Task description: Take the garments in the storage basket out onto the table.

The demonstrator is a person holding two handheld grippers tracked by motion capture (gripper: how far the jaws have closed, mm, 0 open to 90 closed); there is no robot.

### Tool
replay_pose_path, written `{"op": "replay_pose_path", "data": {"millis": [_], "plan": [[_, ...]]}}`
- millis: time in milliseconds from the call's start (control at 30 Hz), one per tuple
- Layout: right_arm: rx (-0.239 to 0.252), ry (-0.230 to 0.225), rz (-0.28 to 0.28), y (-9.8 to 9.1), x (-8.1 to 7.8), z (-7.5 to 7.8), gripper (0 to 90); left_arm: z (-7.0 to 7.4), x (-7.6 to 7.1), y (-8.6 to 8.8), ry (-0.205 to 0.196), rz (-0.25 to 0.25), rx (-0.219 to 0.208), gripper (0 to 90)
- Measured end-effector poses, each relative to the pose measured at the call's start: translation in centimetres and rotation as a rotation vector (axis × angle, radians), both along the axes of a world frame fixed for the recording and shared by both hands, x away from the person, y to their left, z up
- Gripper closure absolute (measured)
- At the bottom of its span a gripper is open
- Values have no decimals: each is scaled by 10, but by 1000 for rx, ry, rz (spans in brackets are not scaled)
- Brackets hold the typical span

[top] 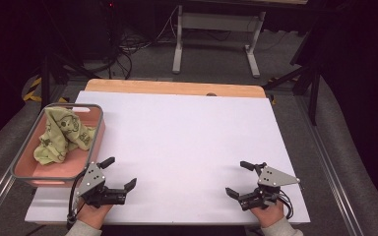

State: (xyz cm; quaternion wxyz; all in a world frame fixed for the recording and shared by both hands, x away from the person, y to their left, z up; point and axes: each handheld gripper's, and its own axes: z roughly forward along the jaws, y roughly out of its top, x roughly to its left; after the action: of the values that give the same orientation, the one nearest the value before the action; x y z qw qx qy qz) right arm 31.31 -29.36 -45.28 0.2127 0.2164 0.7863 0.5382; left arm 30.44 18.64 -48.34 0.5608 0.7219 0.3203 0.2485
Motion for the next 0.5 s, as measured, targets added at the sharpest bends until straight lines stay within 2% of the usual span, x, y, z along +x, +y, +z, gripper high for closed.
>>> {"op": "replay_pose_path", "data": {"millis": [133,200,367,500], "plan": [[1,-2,-1,0,0,0,2,0,0,0,13,-8,-18,6],[1,1,1,0,2,0,3,1,0,1,35,-30,-28,9],[-1,6,9,2,2,-1,8,7,0,1,53,-43,-25,13],[-3,11,8,2,2,-1,11,11,-1,3,59,-27,-21,15]]}}
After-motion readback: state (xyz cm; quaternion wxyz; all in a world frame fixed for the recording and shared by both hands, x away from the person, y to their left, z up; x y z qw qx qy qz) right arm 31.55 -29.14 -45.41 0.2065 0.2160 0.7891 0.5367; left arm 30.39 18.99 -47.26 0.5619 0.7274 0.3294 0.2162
